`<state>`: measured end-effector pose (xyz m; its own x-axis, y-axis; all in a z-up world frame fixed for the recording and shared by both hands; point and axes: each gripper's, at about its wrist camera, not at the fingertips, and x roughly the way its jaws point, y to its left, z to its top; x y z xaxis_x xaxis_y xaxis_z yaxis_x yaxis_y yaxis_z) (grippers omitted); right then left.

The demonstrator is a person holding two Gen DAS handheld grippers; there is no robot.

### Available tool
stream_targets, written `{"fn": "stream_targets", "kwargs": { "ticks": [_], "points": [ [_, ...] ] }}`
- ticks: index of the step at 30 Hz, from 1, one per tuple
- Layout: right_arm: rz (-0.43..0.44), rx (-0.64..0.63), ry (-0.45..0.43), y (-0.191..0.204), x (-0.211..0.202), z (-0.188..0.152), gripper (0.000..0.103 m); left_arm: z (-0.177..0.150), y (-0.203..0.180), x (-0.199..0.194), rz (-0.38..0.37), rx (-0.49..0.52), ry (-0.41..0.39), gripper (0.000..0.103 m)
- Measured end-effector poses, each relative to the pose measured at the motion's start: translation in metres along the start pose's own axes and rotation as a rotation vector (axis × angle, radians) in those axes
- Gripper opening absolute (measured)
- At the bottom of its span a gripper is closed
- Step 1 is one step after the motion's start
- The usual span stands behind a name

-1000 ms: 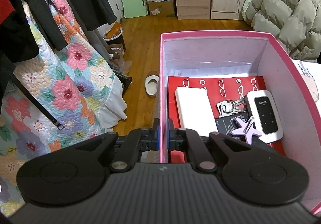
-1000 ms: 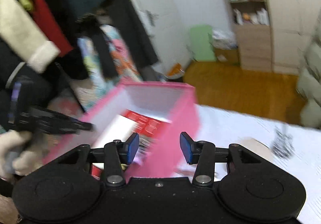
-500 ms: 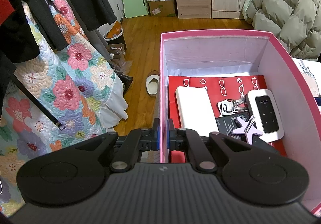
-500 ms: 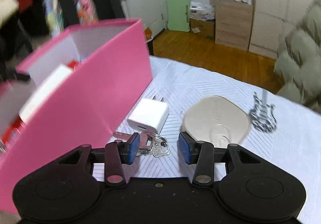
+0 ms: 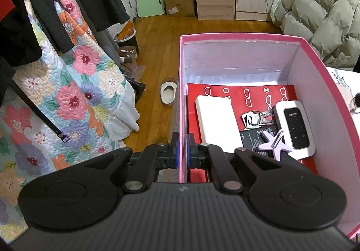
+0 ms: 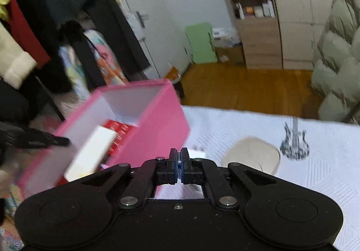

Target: Organize rigid objects

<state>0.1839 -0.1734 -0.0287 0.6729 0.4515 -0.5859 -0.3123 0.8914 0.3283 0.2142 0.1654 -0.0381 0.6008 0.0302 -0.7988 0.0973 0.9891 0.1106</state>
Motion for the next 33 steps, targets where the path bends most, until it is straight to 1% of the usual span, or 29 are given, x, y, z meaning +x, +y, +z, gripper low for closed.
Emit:
{"fn": "stream_targets", "kwargs": {
  "ticks": [5,9,12,14,19,24,25,26,28,29,31,33],
  "points": [
    [0.021,-0.058,-0.067,0.026,-0.022,0.017,0.004,-0.001,-0.004,0.0,0.013,0.016,0.0,0.005],
    [0.065,-0.098,-0.081,0.046,-0.031,0.032,0.004,-0.002,-0.007,0.0,0.026,0.031,-0.003,0.005],
    [0.141,-0.117,-0.062,0.06,-0.033,0.043,0.004,-0.004,-0.012,0.001,0.054,0.053,-0.006,0.005],
    [0.175,-0.125,-0.039,0.068,-0.028,0.048,0.004,-0.006,-0.013,0.001,0.056,0.056,-0.011,0.005],
    [0.233,-0.137,0.027,0.09,0.003,0.051,0.004,-0.005,-0.01,0.001,0.049,0.046,-0.017,0.005],
    [0.24,-0.108,0.135,0.103,0.061,0.049,0.004,-0.006,-0.01,0.001,0.051,0.057,-0.013,0.005],
    [0.23,-0.114,0.152,0.105,0.07,0.046,0.004,-0.005,-0.011,0.001,0.05,0.06,-0.012,0.005],
    [0.199,-0.126,0.154,0.108,0.078,0.044,0.004,-0.005,-0.011,0.001,0.05,0.06,-0.011,0.005],
    [0.131,-0.157,0.111,0.115,0.082,0.043,0.007,-0.005,-0.01,0.001,0.043,0.058,-0.01,0.005],
    [0.133,-0.159,0.108,0.116,0.079,0.043,0.009,-0.004,-0.008,0.001,0.033,0.055,-0.007,0.005],
    [0.158,-0.133,0.099,0.112,0.068,0.044,0.01,-0.004,-0.005,0.001,0.018,0.055,-0.004,0.005],
    [0.132,-0.144,0.072,0.107,0.053,0.045,0.011,-0.004,-0.004,0.002,0.013,0.06,-0.003,0.005]
  ]
}}
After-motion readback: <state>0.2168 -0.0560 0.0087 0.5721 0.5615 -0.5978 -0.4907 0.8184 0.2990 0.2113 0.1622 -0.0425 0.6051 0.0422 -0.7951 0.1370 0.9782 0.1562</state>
